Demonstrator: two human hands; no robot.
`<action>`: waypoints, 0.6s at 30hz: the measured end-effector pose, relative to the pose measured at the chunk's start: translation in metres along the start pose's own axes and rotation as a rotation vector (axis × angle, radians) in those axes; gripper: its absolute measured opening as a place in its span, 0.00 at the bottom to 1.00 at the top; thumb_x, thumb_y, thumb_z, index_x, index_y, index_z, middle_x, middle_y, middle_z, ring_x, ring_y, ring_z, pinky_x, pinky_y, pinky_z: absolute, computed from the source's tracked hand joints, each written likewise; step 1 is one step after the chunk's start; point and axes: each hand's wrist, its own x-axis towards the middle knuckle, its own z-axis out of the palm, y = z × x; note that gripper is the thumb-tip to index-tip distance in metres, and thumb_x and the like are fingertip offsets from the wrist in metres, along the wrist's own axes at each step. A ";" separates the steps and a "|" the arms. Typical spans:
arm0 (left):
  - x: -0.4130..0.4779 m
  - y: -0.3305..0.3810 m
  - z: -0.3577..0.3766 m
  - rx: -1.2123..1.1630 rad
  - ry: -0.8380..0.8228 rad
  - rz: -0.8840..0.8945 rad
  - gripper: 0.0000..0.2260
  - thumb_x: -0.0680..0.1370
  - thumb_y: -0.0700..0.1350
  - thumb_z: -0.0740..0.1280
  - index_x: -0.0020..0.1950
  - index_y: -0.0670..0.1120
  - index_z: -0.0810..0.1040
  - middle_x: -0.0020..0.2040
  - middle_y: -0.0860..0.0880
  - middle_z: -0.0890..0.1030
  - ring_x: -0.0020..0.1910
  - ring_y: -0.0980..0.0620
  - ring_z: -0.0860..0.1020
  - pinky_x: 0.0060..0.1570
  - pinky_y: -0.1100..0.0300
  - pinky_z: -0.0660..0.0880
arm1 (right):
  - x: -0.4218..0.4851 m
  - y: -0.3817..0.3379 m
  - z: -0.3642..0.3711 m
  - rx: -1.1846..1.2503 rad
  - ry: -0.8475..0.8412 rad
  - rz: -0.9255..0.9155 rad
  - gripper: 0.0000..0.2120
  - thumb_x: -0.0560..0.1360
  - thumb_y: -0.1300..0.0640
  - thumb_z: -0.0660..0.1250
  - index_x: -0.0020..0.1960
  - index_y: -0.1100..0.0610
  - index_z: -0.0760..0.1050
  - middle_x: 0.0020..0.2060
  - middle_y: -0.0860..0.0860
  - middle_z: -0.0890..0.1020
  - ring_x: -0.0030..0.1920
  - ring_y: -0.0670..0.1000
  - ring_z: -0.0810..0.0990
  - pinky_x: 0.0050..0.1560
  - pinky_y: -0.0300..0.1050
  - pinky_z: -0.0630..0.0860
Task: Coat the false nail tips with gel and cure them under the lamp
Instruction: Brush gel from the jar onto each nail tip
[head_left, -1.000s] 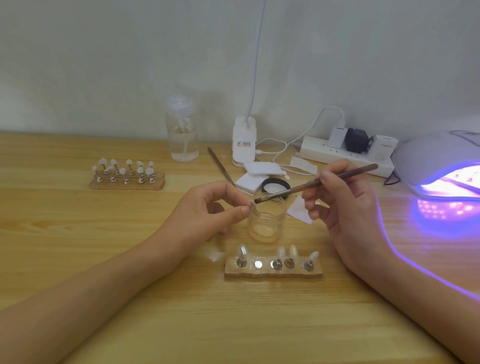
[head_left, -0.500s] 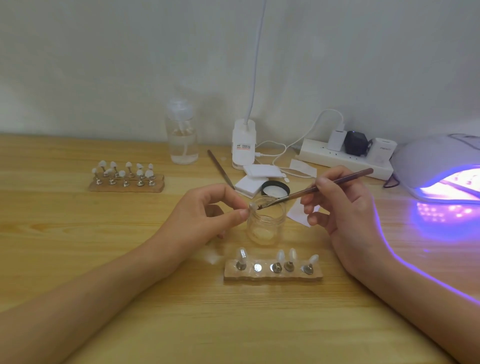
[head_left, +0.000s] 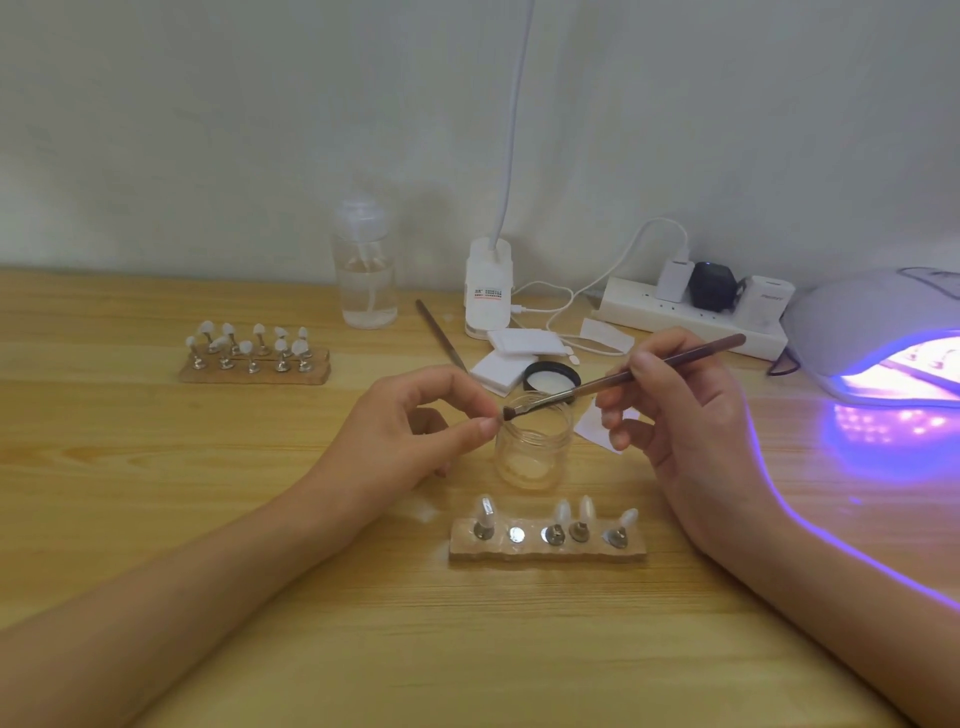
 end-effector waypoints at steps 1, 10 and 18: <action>0.000 0.000 0.000 -0.001 0.004 0.002 0.05 0.74 0.44 0.74 0.40 0.54 0.82 0.40 0.59 0.82 0.30 0.58 0.73 0.33 0.69 0.72 | 0.000 0.000 -0.001 -0.016 0.014 0.002 0.07 0.77 0.57 0.64 0.41 0.50 0.77 0.34 0.53 0.81 0.33 0.50 0.79 0.29 0.39 0.74; 0.001 -0.002 -0.001 0.034 -0.015 0.044 0.07 0.75 0.43 0.73 0.41 0.54 0.81 0.41 0.60 0.81 0.30 0.57 0.72 0.33 0.68 0.72 | 0.000 0.001 -0.001 -0.015 0.000 0.002 0.07 0.78 0.58 0.63 0.42 0.52 0.76 0.34 0.52 0.81 0.32 0.50 0.79 0.29 0.39 0.74; 0.000 -0.003 -0.002 0.023 -0.036 0.061 0.06 0.75 0.42 0.73 0.42 0.52 0.81 0.42 0.59 0.81 0.30 0.56 0.72 0.33 0.68 0.72 | 0.001 0.001 -0.001 0.017 0.010 0.011 0.08 0.77 0.57 0.64 0.40 0.49 0.77 0.33 0.51 0.81 0.32 0.49 0.79 0.29 0.38 0.74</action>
